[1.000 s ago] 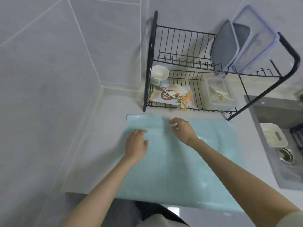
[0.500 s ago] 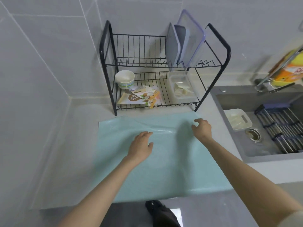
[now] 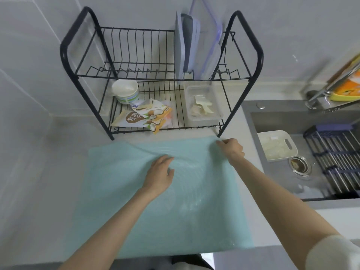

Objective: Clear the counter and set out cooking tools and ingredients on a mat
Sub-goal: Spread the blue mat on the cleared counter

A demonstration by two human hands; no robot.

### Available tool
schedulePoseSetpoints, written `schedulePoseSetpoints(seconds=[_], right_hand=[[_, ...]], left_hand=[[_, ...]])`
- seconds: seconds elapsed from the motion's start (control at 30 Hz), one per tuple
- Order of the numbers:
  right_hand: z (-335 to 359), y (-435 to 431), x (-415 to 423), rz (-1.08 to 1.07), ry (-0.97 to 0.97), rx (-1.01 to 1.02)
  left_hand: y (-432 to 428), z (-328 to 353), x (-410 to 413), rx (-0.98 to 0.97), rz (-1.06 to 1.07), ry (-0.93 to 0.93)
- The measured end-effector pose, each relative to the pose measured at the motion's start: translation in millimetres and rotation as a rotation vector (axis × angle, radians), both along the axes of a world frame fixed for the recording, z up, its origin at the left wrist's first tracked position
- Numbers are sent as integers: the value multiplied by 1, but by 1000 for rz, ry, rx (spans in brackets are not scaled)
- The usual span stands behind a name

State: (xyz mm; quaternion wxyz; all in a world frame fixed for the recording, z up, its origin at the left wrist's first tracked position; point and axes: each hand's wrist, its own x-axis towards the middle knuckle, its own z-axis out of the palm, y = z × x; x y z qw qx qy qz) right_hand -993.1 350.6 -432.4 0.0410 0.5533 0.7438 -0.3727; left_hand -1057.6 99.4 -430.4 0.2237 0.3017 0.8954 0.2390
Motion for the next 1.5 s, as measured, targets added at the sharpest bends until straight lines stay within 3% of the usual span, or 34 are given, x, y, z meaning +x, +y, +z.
schedulePoseSetpoints(seconds=[0.4, 0.8, 0.97, 1.17, 1.37, 1.5], right_hand=[[-6, -13, 15, -28, 331, 199], [-9, 6, 12, -111, 267, 170], [-6, -3, 17, 91, 314, 246], [-1, -51, 5, 366, 360, 196], [5, -101, -21, 669, 265, 241], [9, -125, -40, 798, 166, 296]], left_hand=[[7, -4, 6, -21, 7, 6], [-7, -5, -4, -76, 60, -32], [-22, 0, -13, -43, 145, -3], [-66, 10, -42, -38, 415, 55], [-118, 6, -88, -55, 699, 13], [-137, 0, -119, -176, 758, -24]])
